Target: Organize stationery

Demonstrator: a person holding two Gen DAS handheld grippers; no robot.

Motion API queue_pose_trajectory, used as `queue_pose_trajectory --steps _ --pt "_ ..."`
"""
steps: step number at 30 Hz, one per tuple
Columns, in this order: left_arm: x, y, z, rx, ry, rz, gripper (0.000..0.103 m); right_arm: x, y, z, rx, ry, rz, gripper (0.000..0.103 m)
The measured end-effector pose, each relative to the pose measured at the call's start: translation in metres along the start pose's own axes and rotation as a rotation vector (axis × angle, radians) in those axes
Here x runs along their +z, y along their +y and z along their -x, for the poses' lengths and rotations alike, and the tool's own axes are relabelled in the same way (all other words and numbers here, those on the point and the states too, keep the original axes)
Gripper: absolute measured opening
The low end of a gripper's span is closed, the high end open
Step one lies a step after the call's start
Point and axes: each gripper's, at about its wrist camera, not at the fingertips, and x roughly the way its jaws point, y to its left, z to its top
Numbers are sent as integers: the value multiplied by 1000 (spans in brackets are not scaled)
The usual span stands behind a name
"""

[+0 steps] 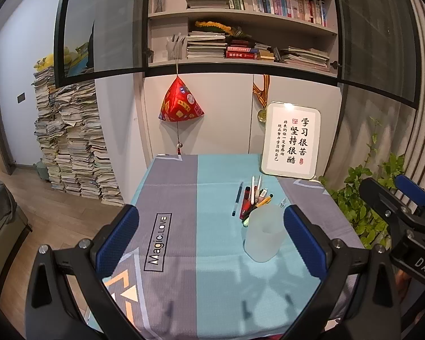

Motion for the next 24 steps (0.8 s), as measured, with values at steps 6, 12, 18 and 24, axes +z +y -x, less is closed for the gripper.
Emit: queue_pose_trajectory --steps 6,12,18,24 --pt "-1 0 -1 -1 2 -2 102 1 0 -2 1 9 0 99" --pt "1 2 -2 -2 9 2 102 2 0 -4 1 13 2 99" --pt "2 2 -3 -8 6 -4 102 3 1 -5 -1 12 5 99" --pt "1 6 -6 -4 18 2 102 2 3 -9 5 29 7 99"
